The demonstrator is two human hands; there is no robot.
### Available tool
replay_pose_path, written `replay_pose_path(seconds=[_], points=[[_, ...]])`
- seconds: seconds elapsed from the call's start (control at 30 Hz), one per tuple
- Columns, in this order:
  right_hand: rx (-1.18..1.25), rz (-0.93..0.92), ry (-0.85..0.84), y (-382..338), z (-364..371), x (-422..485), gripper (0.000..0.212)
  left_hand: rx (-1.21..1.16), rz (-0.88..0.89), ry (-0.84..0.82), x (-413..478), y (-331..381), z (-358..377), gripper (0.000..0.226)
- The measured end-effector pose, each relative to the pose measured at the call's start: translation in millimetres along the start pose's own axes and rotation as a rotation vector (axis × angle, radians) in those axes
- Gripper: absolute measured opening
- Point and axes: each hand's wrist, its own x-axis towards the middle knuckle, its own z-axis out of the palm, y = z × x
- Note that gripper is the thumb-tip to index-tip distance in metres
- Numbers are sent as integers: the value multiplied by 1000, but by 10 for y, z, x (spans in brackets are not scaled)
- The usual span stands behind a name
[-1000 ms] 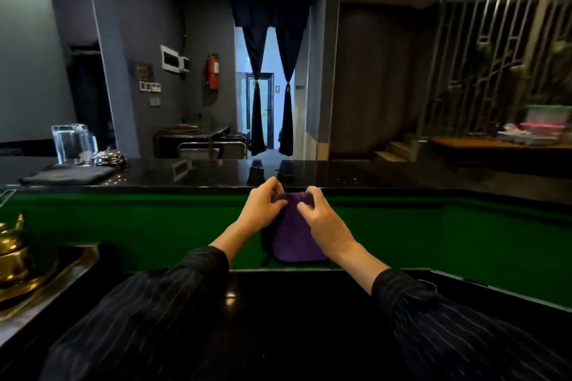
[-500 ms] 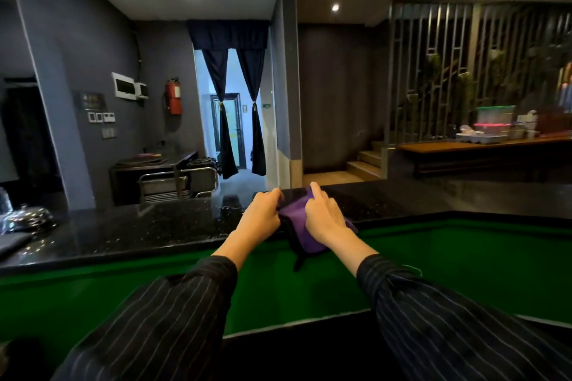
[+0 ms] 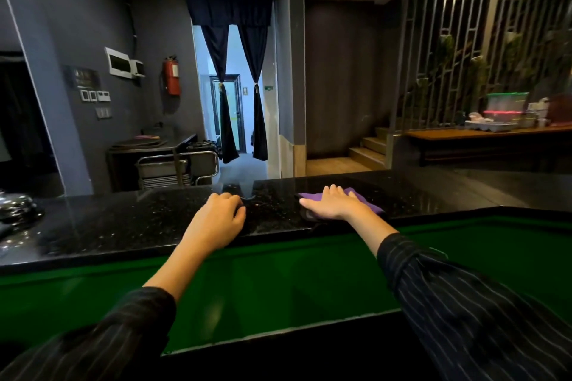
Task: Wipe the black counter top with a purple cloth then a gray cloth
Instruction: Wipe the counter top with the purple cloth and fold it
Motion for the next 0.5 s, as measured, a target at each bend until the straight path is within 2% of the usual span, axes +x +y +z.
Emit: replay_pose_path(seconds=[0.2,0.33,0.43,0.5], points=[[5,143,108,-518,77,244,86,78,-5,48,-26,89,-76,34],[-40,223,141,-942,148,33,83,111,5,24,-50,102,-120,36],[-44,139,115,-862,199,-113,82,105,27,-57,-28,56,-186,38],[-36,17,6,-626,140,-115,80,81,67,-140,-26,-41,-254,39]])
